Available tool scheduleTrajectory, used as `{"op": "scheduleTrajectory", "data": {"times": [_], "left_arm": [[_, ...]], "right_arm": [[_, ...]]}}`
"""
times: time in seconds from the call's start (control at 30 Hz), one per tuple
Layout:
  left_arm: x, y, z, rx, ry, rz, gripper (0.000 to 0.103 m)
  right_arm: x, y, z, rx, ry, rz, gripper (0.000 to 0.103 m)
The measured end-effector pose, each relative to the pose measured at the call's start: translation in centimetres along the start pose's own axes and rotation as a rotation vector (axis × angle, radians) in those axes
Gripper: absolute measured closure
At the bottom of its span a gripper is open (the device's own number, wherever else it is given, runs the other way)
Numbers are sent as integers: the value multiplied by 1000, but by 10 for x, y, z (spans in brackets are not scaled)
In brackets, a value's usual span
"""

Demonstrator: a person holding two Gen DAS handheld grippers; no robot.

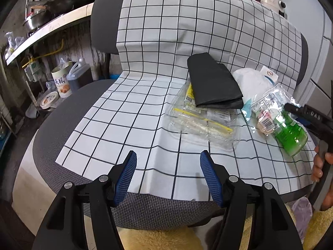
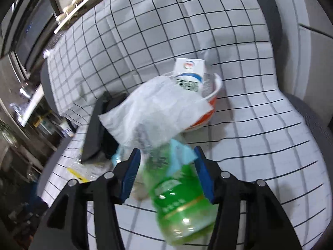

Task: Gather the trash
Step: 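Grasp the edge of the clear plastic bag with the right tool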

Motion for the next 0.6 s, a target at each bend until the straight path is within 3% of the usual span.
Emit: {"op": "scheduleTrajectory", "data": {"times": [0.07,0.13,0.33,0.43,0.6], "left_arm": [[-1,1,0,-2,-2,-3,39],[-1,3,0,1,-4,-8,39],[8,4,-7,14,-29,-6,39],[18,1,-15,21,-50,4,38],[49,-8,-39,46,-99,83,37]], "right_arm": [[-6,9,3,18,10,-16,92],[-12,18,4,32,24,-34,100],[-30,96,3,184,102,-101,101],[-35,143,9,308,186,-22,101],[-23,176,16,377,246,81,101]]}}
Point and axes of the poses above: each gripper's, at about its wrist camera, not at the fingertips, and y roughly against the way its jaws point, x to its right, z to its underside, the point moved 2 cm from there along -y, roughly the way its jaws point, and after that the axes turned 15 degrees about -y, right-handed, at the moved point
